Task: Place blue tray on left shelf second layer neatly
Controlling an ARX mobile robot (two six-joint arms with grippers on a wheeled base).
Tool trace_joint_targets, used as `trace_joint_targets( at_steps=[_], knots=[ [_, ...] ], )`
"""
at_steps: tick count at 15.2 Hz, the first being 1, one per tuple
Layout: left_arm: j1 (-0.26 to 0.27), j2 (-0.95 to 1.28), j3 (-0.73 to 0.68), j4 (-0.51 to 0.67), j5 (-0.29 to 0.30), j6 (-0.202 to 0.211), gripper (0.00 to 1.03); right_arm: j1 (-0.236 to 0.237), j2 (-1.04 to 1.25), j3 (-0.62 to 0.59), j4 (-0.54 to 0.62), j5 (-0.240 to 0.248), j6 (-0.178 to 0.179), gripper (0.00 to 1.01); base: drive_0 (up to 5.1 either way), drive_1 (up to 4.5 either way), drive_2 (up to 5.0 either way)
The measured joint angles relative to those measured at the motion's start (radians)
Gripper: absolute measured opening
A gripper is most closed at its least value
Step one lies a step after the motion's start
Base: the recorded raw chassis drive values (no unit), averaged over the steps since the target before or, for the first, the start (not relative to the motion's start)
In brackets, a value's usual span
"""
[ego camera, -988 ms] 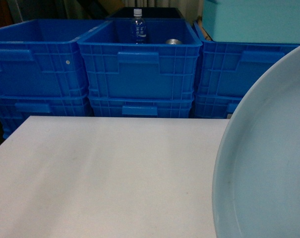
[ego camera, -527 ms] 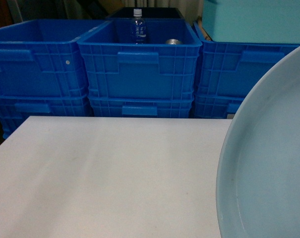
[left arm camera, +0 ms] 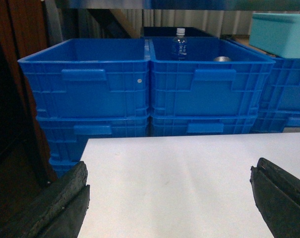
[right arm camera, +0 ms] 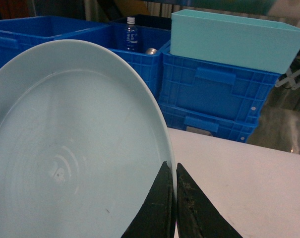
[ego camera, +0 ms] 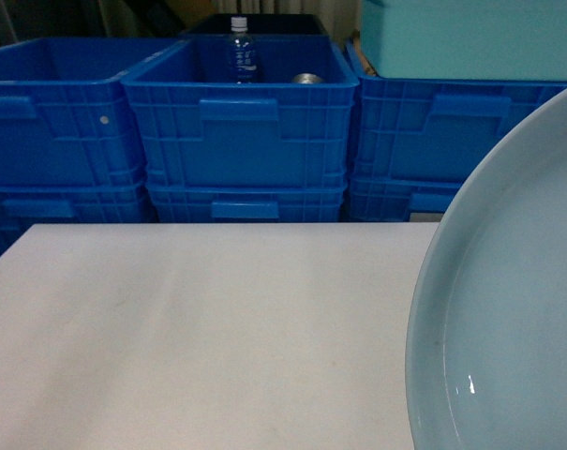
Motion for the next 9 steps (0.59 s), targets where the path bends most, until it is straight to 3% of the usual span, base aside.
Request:
trace_joint_targets(
  at_steps=[9],
  knots=[
    [0.000, 0.000, 0.000, 0.000, 0.000, 0.000, 0.98, 0.000, 0.000, 0.000, 0.000, 0.000, 0.000, 0.02, -1.5, -1.54, -1.5]
  ],
)
